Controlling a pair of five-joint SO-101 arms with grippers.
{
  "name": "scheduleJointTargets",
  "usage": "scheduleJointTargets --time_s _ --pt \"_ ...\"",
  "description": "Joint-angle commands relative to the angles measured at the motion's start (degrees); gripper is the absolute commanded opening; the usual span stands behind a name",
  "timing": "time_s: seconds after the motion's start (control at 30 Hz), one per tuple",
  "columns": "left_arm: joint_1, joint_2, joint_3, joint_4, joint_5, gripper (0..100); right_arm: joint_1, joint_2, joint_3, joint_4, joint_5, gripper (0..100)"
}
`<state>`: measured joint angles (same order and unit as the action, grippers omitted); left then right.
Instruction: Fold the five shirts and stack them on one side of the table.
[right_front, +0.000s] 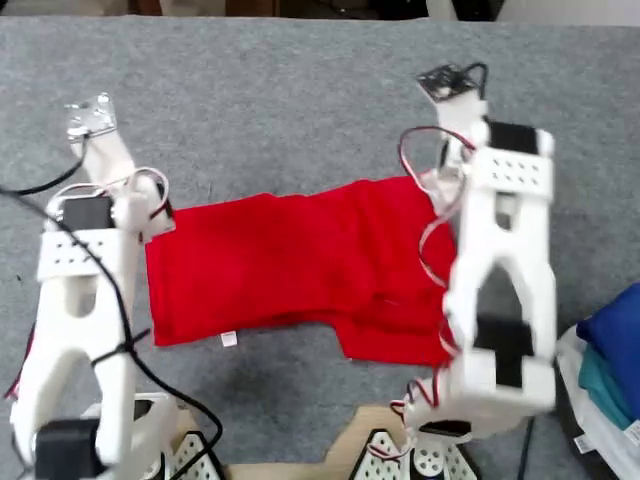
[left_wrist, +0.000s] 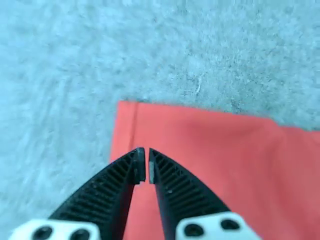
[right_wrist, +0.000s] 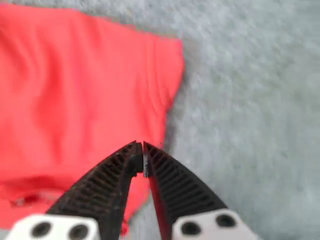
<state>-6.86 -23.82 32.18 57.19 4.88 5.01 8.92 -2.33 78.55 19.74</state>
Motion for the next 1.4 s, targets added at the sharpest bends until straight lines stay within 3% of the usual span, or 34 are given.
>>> scheduleJointTargets --time_s 0.0,0.2,0.47,0.7,0.9,1.2,1.37 --pt "0.88 5.93 1.93 -8.7 1.14 3 -2.15 8.66 -10.24 -0.7 -1.93 1.5" --pt "0.79 21.14 2.64 -16.97 1.14 3 -2.07 22.9 -22.2 -0.53 -4.57 1.5" --pt "-2.29 32.22 -7.74 -9.58 0.79 2 -1.8 35.56 -32.84 -0.44 -4.13 1.5" --pt "-8.53 35.38 -11.43 -8.97 0.79 2 1.63 42.51 -42.07 -0.44 -0.62 0.5" --pt "-7.3 35.12 -12.66 -8.97 0.79 2 0.48 43.3 -46.37 3.52 -0.44 0.5" --pt "-2.11 35.12 -25.23 4.4 1.14 2 -2.24 36.44 -60.88 22.51 4.13 0.5" --pt "-0.09 35.03 -30.24 9.23 0.88 2 -0.75 31.87 -60.53 23.82 4.31 0.5"
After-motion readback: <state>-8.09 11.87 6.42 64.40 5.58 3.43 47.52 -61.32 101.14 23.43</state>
